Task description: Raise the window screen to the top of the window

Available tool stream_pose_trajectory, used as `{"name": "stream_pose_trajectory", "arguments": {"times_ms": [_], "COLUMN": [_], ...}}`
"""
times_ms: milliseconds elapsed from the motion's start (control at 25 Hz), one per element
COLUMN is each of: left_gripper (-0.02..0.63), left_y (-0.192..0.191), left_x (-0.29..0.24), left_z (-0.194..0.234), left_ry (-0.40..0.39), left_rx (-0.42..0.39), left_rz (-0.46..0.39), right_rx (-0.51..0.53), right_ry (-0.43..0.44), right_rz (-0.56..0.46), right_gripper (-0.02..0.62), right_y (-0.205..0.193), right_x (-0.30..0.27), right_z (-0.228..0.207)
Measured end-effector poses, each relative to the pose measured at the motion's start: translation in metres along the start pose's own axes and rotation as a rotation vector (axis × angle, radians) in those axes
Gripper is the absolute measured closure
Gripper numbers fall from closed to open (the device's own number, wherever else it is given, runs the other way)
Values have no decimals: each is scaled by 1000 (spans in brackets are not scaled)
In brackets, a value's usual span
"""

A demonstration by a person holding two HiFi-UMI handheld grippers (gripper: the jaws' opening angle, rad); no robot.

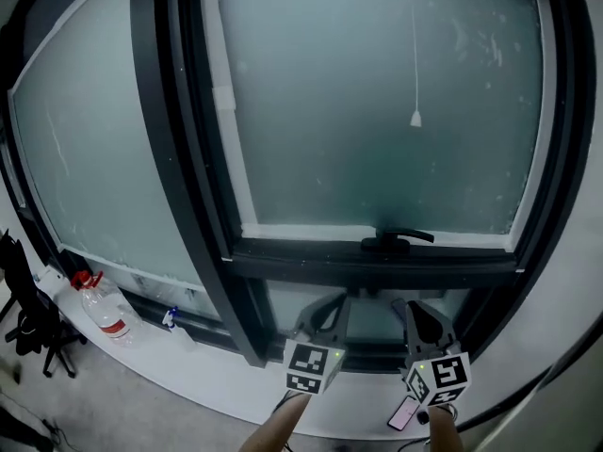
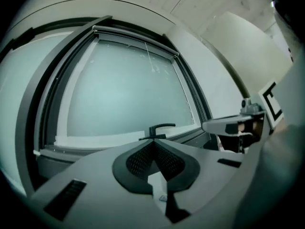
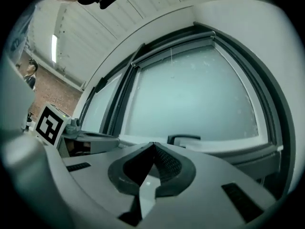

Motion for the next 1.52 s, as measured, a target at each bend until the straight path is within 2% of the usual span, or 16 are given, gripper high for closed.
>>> {"name": "stream_pose_trajectory", "arguments": {"times_ms": [120,200,240,320,400,560,760,960,1160,1360,1520], "left_gripper": [603,603,603,603,603,603,603,603,603,603,603], "left_y": [-26,-40,-45,-52,-54,-63,-68,-57,-38,-31,-14], "left_x": [7,11,12,16,20,30,36,38,62,98,128], "left_z": [-4,-1,0,1,4,14,28,32,16,-18,-43], "left_ry": [36,63,74,86,93,109,121,130,136,147,128], "left_rx": [21,97,134,163,158,150,147,129,120,70,54], "left_rz": [52,71,72,73,69,85,86,98,67,125,129], "right_rx": [-143,-235,-245,-179,-112,-160,-137,-123,-120,-76,-58], "right_ry": [-77,-124,-121,-77,-63,-100,-87,-85,-93,-57,-1], "right_rz": [76,83,90,116,139,148,105,77,71,77,84], "right_gripper": [589,589,589,589,589,589,589,589,589,589,589], "right_y": [-45,-60,-64,-67,-68,-71,-59,-44,-30,-14,1], "right_x": [14,11,8,4,1,-1,-5,5,32,76,112], "right_z": [4,13,21,37,43,36,39,41,42,59,74]}}
Point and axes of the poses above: the fingertips, and each gripper's own axes: x backward along the fingers, z to its left, y out of its top, the point moved 2 cm from there along x, backward along the fingers, and after that the axes turned 4 degrees about x, right-handed, at the moved point
